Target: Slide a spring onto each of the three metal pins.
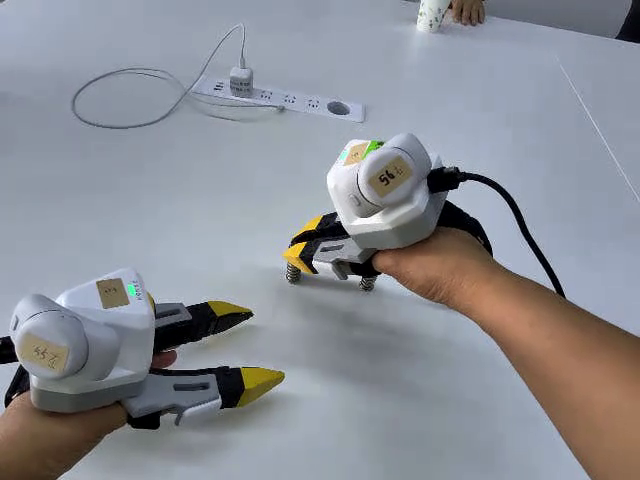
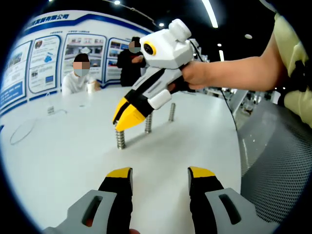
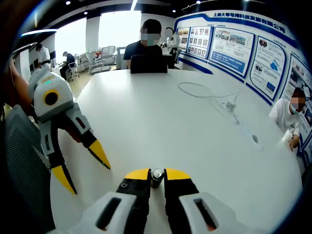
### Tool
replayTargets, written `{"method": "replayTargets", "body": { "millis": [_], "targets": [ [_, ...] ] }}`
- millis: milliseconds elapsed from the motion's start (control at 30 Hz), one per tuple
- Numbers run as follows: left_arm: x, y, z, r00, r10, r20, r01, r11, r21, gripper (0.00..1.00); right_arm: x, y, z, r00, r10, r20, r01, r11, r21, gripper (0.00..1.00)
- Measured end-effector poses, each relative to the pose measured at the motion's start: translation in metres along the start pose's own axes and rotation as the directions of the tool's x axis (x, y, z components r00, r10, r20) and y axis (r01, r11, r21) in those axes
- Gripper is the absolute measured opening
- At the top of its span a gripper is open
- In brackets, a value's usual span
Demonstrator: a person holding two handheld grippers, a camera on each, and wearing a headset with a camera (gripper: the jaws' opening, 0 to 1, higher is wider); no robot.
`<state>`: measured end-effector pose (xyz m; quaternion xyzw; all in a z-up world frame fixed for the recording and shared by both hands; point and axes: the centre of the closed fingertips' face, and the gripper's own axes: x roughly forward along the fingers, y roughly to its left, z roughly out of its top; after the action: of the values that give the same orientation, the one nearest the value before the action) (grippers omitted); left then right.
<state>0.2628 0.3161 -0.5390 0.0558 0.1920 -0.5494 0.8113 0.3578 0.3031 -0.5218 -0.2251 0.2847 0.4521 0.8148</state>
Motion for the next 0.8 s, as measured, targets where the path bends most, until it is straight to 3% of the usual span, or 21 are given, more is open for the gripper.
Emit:
{"method": "replayTargets", "body": {
  "millis": [433, 800],
  "targets": [
    [-0.001, 0.001, 0.0, 1.0, -0.002, -0.003, 0.002, 1.0, 0.006, 0.47, -0.001, -0.002, -0.002, 0.9999, -0.01, 0.001, 0.01, 1.0, 0.013, 0.17],
    [0.0, 0.0, 0.002, 1.0, 0.0, 0.0, 0.0, 1.0, 0.012, 0.47, -0.017, 0.0, -0.004, 0.9992, -0.033, 0.023, 0.033, 0.999, 0.029, 0.2]
  ]
}}
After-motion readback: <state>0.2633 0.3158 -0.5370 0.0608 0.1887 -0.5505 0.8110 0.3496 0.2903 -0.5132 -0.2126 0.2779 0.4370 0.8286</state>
